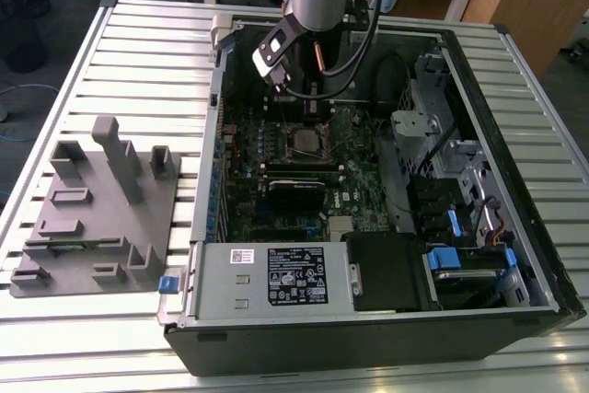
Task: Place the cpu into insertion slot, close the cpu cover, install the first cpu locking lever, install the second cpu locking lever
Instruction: 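Close the cpu cover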
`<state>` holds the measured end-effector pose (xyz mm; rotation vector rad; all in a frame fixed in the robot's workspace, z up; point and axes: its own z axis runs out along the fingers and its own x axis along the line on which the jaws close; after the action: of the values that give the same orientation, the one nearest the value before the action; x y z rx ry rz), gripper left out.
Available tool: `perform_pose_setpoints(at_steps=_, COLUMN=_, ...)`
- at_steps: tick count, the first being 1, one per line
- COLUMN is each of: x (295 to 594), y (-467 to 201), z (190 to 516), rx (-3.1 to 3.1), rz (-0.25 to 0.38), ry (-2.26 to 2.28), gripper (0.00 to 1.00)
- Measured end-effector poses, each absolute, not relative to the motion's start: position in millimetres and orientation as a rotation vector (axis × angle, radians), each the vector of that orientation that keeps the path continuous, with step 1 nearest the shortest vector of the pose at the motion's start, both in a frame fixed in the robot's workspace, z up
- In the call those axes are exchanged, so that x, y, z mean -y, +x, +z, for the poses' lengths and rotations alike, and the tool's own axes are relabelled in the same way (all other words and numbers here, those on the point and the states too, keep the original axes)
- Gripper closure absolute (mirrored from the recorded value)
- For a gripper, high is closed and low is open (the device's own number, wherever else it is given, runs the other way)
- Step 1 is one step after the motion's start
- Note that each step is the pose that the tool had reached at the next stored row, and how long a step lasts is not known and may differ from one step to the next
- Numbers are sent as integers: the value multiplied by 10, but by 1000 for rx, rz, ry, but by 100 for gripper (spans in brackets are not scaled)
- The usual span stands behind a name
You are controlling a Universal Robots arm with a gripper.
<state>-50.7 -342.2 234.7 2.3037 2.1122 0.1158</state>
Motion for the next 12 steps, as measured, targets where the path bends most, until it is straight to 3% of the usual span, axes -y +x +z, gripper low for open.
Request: perform_pose_setpoints(at_steps=12, x=3423, y=-507, z=2430, rx=-2112, rz=115, ry=2304, gripper=89)
